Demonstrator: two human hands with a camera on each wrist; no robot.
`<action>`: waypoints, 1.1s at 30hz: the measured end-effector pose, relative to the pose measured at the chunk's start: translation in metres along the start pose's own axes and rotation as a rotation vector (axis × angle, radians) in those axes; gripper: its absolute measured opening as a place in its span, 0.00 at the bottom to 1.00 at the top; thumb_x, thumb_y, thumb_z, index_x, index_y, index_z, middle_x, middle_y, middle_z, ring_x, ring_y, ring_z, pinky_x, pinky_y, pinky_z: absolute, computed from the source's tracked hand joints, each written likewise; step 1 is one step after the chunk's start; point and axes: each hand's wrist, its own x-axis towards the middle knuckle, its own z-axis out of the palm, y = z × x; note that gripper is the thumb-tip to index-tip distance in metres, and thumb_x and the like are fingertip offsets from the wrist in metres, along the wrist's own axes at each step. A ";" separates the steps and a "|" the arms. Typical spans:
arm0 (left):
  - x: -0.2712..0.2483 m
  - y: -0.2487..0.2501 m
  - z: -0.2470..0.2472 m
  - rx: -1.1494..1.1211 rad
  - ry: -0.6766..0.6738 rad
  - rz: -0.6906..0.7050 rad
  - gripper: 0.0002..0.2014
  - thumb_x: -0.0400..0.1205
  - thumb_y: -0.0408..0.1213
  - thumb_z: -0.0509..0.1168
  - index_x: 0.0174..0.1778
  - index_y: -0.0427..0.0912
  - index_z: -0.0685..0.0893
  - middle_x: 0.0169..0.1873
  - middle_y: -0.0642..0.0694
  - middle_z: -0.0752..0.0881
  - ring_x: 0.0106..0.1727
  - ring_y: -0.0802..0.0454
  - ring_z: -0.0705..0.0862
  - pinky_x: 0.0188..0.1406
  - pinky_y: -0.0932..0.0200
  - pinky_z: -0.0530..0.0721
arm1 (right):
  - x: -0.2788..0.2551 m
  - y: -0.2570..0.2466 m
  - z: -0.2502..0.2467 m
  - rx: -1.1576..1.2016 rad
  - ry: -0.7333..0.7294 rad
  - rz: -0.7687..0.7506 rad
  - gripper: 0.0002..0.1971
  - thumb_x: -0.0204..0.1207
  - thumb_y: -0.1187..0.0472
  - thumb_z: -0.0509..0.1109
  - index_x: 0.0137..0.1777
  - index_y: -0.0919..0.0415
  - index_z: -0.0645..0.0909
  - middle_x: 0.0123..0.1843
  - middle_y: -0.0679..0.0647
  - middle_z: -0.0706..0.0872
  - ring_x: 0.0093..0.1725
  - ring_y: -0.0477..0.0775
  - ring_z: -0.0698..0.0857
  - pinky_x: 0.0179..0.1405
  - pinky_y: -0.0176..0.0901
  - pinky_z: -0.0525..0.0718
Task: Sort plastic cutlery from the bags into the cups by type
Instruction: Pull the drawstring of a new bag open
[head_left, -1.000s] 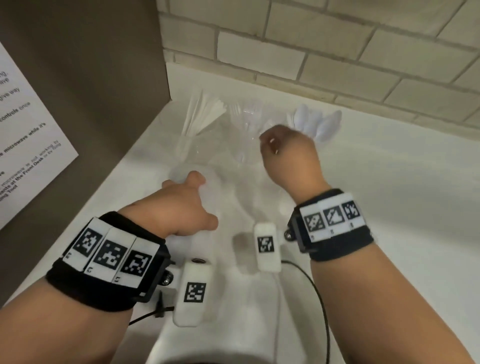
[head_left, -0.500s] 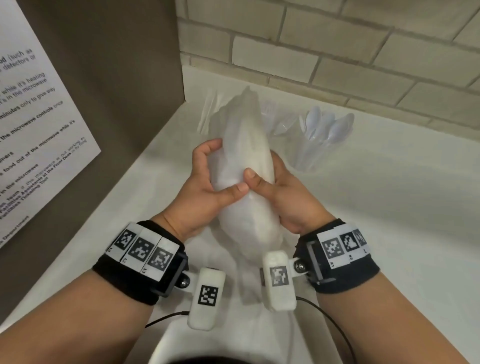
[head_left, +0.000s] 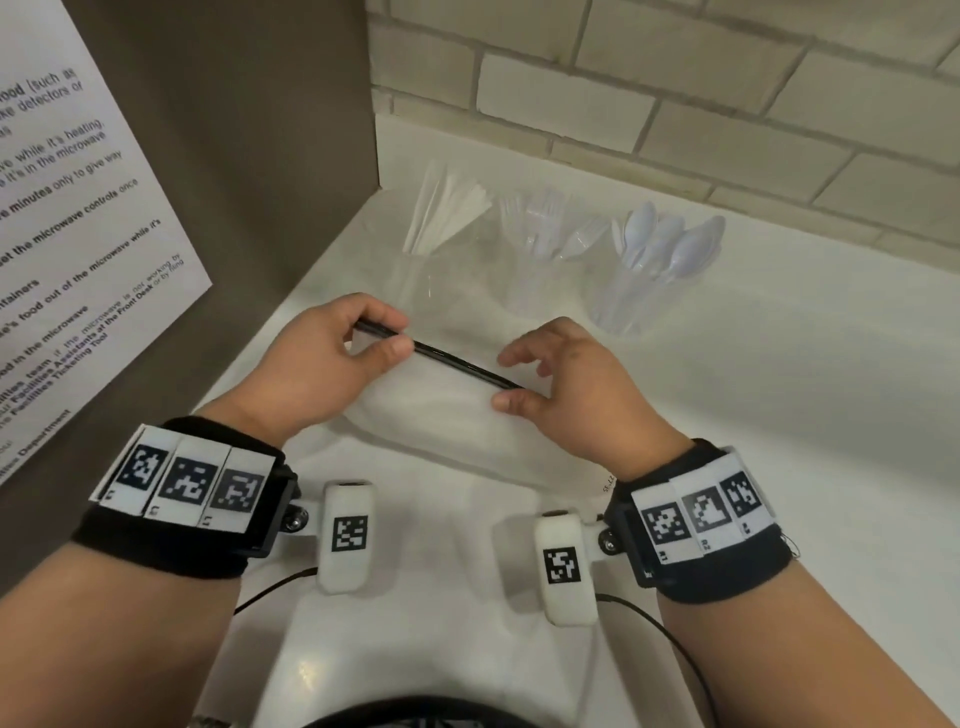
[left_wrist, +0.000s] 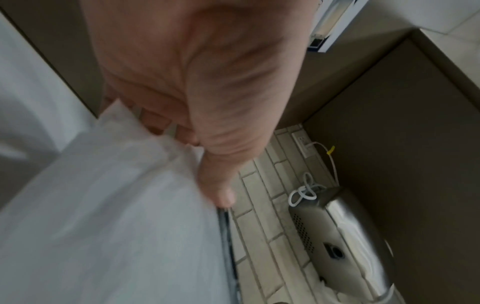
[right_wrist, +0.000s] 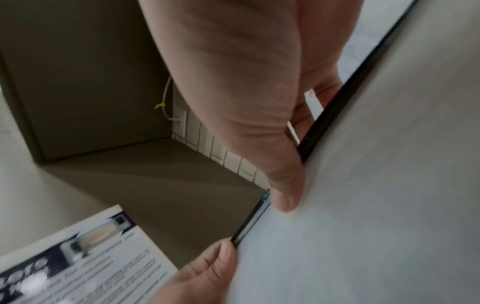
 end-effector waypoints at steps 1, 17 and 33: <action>0.000 0.000 -0.002 0.032 -0.010 0.004 0.05 0.79 0.42 0.71 0.49 0.53 0.86 0.45 0.60 0.87 0.40 0.78 0.79 0.41 0.85 0.68 | 0.000 -0.003 0.000 -0.020 0.033 -0.002 0.16 0.70 0.52 0.78 0.57 0.49 0.83 0.53 0.44 0.74 0.48 0.44 0.77 0.56 0.40 0.78; -0.005 0.031 0.000 0.343 0.382 0.252 0.12 0.77 0.41 0.72 0.56 0.51 0.88 0.59 0.49 0.85 0.65 0.44 0.80 0.73 0.42 0.69 | -0.034 0.018 -0.042 0.260 0.100 0.209 0.13 0.74 0.70 0.73 0.51 0.51 0.88 0.40 0.43 0.89 0.34 0.32 0.83 0.38 0.18 0.76; -0.020 0.089 0.060 0.368 -0.036 0.389 0.02 0.81 0.49 0.66 0.44 0.58 0.83 0.39 0.57 0.83 0.45 0.56 0.80 0.58 0.52 0.66 | -0.047 0.008 -0.047 0.532 0.285 0.202 0.18 0.67 0.71 0.80 0.48 0.49 0.82 0.32 0.56 0.87 0.26 0.42 0.80 0.29 0.27 0.76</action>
